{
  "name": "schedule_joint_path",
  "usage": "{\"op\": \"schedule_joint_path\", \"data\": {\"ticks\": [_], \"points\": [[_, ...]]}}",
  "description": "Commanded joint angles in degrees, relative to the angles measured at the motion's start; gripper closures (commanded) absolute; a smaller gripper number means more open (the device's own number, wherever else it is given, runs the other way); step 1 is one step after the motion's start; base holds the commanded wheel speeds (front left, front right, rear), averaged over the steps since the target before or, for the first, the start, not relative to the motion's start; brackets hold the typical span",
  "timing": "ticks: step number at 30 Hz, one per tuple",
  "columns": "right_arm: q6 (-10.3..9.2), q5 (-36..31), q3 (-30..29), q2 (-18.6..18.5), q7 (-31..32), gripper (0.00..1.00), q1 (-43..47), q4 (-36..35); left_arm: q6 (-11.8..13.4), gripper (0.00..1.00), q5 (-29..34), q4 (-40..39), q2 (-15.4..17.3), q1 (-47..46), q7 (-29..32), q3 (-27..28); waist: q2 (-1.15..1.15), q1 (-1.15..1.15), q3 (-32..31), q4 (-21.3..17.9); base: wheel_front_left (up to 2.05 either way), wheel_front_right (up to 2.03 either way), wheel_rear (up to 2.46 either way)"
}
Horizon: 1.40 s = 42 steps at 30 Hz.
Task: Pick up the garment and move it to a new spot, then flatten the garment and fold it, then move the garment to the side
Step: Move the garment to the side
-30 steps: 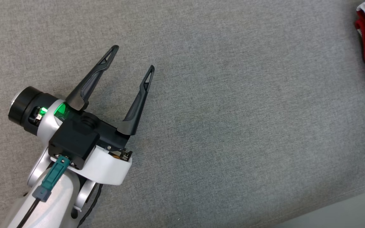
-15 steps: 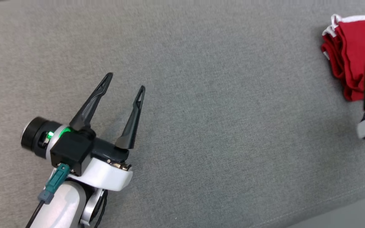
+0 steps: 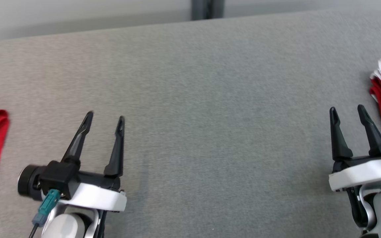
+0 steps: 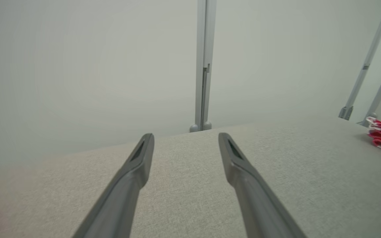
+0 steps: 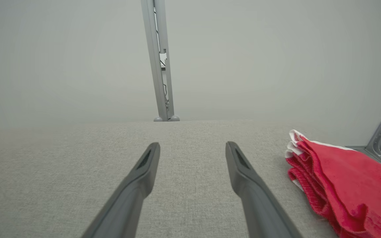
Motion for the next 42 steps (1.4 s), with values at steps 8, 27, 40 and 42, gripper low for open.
{"op": "schedule_joint_path", "data": {"ticks": [8, 27, 40, 42], "points": [[0.01, -0.82, -1.30, 1.44, 3.69, 0.00, 7.26, -8.64, 2.61, 0.00, -3.41, 3.41, 0.23, 5.48, -1.02, 3.90, 0.00, 0.00, -6.35, 6.28, 0.00, 0.00, 0.00], [0.01, -1.12, -2.98, 3.25, 10.97, 0.00, 20.85, -18.23, 2.30, 0.00, -5.66, 5.17, 1.98, 13.13, 0.03, 3.82, 0.00, 0.00, -15.34, 6.67, 0.00, 0.00, 0.00], [0.01, -0.62, -2.93, 4.08, 11.86, 0.00, 22.75, -21.34, 2.77, 0.00, -6.14, 4.24, 2.40, 14.02, 1.33, 3.09, 0.00, 0.00, -15.65, 6.52, 0.00, 0.00, 0.00], [0.01, -0.61, -2.88, 4.11, 11.81, 0.00, 22.75, -21.41, 2.97, 0.00, -6.08, 4.18, 2.48, 13.96, 1.49, 3.04, 0.00, 0.00, -15.57, 6.53, 0.00, 0.00, 0.00]]}}
